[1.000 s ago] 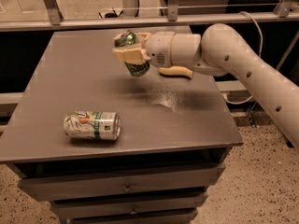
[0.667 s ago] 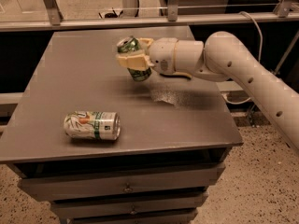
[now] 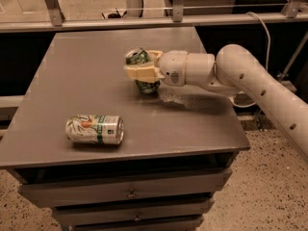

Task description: Place green can upright

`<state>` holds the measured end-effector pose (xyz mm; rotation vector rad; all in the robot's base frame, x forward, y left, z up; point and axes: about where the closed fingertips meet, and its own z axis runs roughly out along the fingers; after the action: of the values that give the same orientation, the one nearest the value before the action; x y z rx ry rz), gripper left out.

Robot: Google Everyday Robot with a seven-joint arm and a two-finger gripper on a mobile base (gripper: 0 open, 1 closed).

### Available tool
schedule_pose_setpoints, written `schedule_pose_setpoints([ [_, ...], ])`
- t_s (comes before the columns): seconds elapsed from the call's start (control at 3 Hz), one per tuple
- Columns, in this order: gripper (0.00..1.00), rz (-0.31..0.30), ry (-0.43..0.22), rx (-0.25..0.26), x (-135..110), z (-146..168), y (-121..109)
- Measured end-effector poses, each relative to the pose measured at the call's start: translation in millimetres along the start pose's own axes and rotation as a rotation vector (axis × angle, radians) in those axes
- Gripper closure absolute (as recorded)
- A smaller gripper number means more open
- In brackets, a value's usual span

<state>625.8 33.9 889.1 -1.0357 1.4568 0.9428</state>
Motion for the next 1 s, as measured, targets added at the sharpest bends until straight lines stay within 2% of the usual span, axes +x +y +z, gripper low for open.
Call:
schedule_pose_setpoints([
  [0.33,0.48,0.012,0.004,0.000,-0.1,-3.2,1.8],
  [0.67,0.23,0.012,0.004,0.000,-2.5,-3.5,1.9],
  [1.0,0.02,0.012,0.004,0.000,-2.5,-3.5,1.9],
])
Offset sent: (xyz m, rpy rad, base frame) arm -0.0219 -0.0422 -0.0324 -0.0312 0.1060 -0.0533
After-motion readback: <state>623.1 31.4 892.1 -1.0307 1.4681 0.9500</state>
